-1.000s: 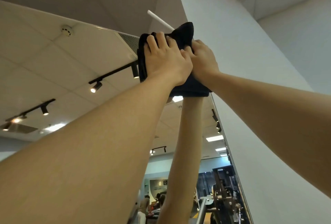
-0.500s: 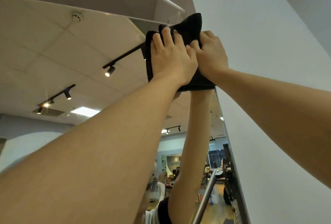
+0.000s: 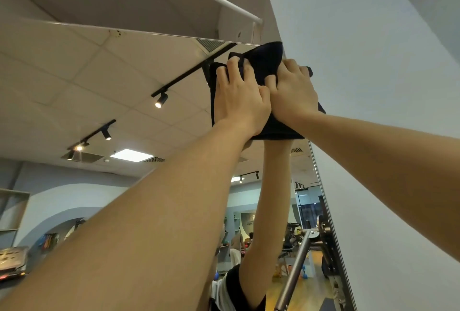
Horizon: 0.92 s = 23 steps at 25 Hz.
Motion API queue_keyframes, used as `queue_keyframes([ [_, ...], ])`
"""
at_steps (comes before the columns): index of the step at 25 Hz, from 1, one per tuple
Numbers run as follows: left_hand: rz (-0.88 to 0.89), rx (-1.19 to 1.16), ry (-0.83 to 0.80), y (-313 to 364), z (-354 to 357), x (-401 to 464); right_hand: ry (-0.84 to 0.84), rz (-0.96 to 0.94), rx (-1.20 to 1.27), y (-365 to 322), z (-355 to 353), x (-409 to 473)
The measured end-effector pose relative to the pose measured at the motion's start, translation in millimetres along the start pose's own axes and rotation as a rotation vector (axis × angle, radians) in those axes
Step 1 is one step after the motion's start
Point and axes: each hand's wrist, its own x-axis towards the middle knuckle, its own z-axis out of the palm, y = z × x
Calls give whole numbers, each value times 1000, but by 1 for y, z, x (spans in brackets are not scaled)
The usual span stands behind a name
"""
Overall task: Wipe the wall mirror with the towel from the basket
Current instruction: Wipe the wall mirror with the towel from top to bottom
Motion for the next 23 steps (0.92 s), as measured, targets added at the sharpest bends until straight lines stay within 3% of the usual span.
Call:
queue_keyframes([
  [10,-2,-46,35,-37,-17,1,25,30,-39,-39,15,-5],
  [23,-70,-3,77,-128,-74,-4,78,4,-20,-142,60,-9],
])
